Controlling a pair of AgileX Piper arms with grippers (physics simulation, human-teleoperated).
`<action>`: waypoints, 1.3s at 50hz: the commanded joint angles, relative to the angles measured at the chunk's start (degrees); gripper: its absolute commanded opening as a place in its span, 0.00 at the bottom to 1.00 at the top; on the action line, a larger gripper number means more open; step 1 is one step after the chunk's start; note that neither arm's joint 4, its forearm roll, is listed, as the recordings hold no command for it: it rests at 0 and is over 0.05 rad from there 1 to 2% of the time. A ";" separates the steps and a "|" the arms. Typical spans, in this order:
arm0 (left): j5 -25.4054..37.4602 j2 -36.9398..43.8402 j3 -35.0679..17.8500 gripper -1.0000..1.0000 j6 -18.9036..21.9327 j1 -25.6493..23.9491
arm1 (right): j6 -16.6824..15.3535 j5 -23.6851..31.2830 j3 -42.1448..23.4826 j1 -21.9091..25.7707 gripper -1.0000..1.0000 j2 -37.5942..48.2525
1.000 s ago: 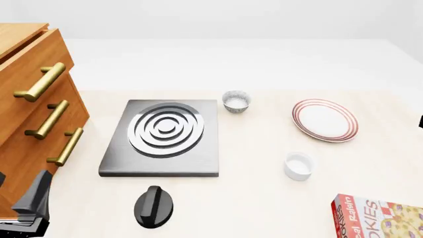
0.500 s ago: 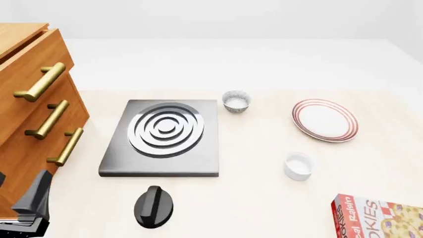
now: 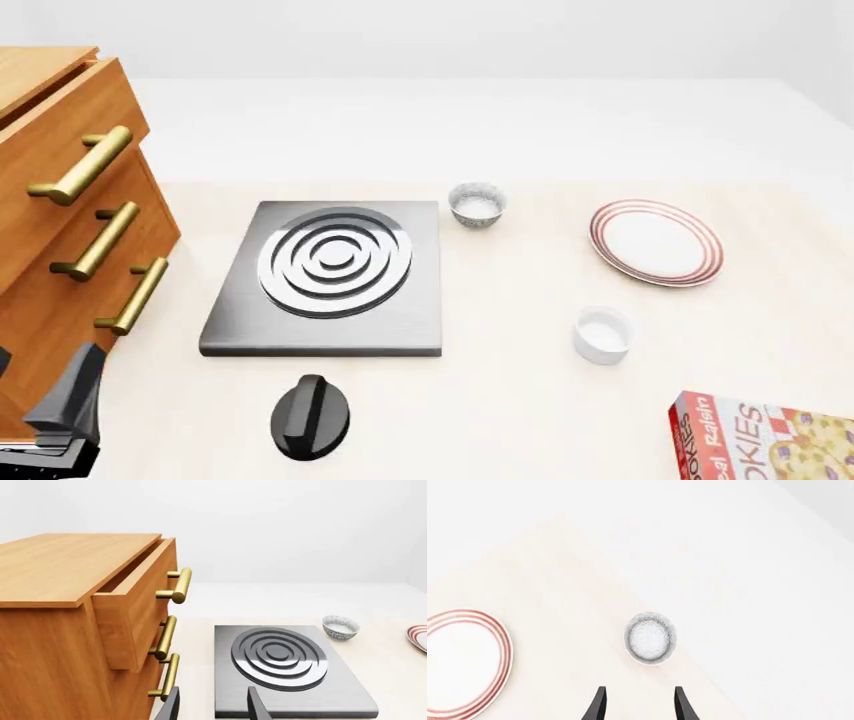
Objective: Pick the akita bowl next to the cookies box and place it on the plate.
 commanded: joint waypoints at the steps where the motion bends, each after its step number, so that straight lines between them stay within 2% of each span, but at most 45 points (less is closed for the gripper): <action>1: 0.00 0.01 0.00 1.00 -0.02 0.00 | 2.71 3.67 -5.68 -2.82 1.00 4.98; 29: 0.00 0.00 0.00 1.00 0.00 -0.01 | 1.80 11.56 -21.41 -5.99 1.00 14.15; 51: 0.00 -0.01 0.00 1.00 -0.01 0.01 | 1.29 7.64 -23.37 -5.92 1.00 23.01; 65: 0.00 0.00 0.00 1.00 0.00 0.00 | -0.87 3.91 -23.55 -6.86 1.00 29.29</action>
